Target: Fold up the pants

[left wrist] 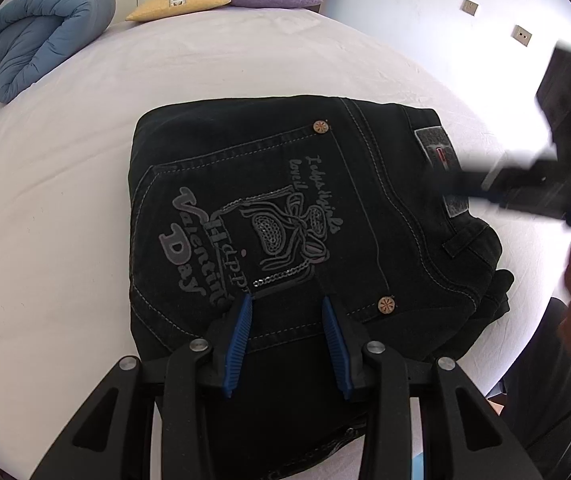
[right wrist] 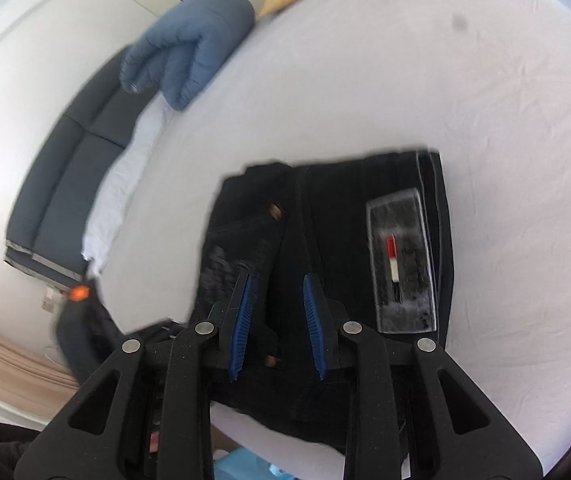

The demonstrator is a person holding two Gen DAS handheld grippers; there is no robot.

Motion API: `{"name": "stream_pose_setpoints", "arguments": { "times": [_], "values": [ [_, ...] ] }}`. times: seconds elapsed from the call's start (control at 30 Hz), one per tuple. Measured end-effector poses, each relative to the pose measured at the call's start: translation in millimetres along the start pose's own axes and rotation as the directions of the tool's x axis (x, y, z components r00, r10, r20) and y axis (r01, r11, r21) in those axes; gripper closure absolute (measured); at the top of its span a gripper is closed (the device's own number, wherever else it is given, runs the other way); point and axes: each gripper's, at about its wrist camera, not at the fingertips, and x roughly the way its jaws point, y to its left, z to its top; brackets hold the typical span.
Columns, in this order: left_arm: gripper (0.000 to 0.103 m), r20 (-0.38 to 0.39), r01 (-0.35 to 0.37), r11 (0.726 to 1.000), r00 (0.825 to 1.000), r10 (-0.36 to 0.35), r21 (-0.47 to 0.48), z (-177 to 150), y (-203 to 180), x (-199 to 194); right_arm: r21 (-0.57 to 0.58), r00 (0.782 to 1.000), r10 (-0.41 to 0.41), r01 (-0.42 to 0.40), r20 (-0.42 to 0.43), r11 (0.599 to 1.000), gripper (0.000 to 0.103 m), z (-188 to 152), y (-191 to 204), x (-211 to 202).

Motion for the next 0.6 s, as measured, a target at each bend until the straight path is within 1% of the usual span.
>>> {"name": "stream_pose_setpoints", "arguments": {
  "times": [0.03, 0.07, 0.1, 0.13, 0.2, 0.3, 0.37, 0.5, 0.57, 0.6],
  "values": [
    [0.064, -0.001, 0.001, 1.000, 1.000, -0.001, 0.000, -0.3, 0.5, -1.3, 0.001, 0.997, -0.074, 0.074, -0.038, 0.997, 0.080, -7.6, -6.3, 9.7],
    [0.064, 0.000, 0.001, 1.000, 1.000, -0.001, 0.001, -0.8, 1.2, -3.5, 0.002, 0.992, -0.108, 0.108, -0.071, 0.994, 0.080, -15.3, -14.4, 19.3],
    [0.064, 0.001, 0.003, 1.000, 1.000, -0.003, 0.001, -1.3, 2.3, -3.9, 0.004, 0.994, -0.095, 0.095, -0.053, 0.995, 0.080, -21.5, -14.3, 22.7],
    [0.064, 0.000, 0.006, 1.000, 1.000, -0.006, -0.001, -1.3, 3.2, -5.2, 0.003, 0.997, -0.073, 0.073, -0.012, 0.997, 0.080, -28.1, -14.1, 18.5],
    [0.064, -0.004, 0.014, 1.000, 1.000, -0.014, -0.007, 0.6, 5.3, -9.0, -0.010, 0.998, -0.064, 0.064, 0.009, 0.998, 0.080, -38.6, -15.5, 11.9],
    [0.064, 0.003, 0.015, 1.000, 1.000, -0.015, -0.022, 8.2, 8.7, -20.3, 0.017, 0.998, -0.043, 0.043, 0.035, 0.999, 0.080, -47.5, -20.1, 3.7],
    [0.064, 0.039, -0.012, 1.000, 0.999, 0.013, -0.017, 21.9, 13.6, -31.9, 0.023, 0.998, -0.039, 0.038, 0.046, 0.999, 0.080, -49.2, -23.9, 4.2],
    [0.063, 0.075, -0.069, 0.997, 0.995, 0.072, -0.042, 56.1, 34.1, -29.0, 0.011, 0.996, -0.064, 0.064, 0.057, 0.998, 0.080, -52.2, -22.3, 6.3],
    [0.063, 0.068, -0.097, 0.994, 0.993, 0.099, -0.043, 70.4, 42.2, -17.4, 0.002, 0.996, -0.069, 0.069, 0.060, 0.998, 0.080, -52.9, -22.2, 5.2],
    [0.063, 0.049, -0.111, 0.993, 0.992, 0.113, -0.035, 75.4, 45.3, -7.4, 0.007, 0.996, -0.066, 0.065, 0.062, 0.998, 0.080, -53.7, -21.2, 6.5]
  ]
}}
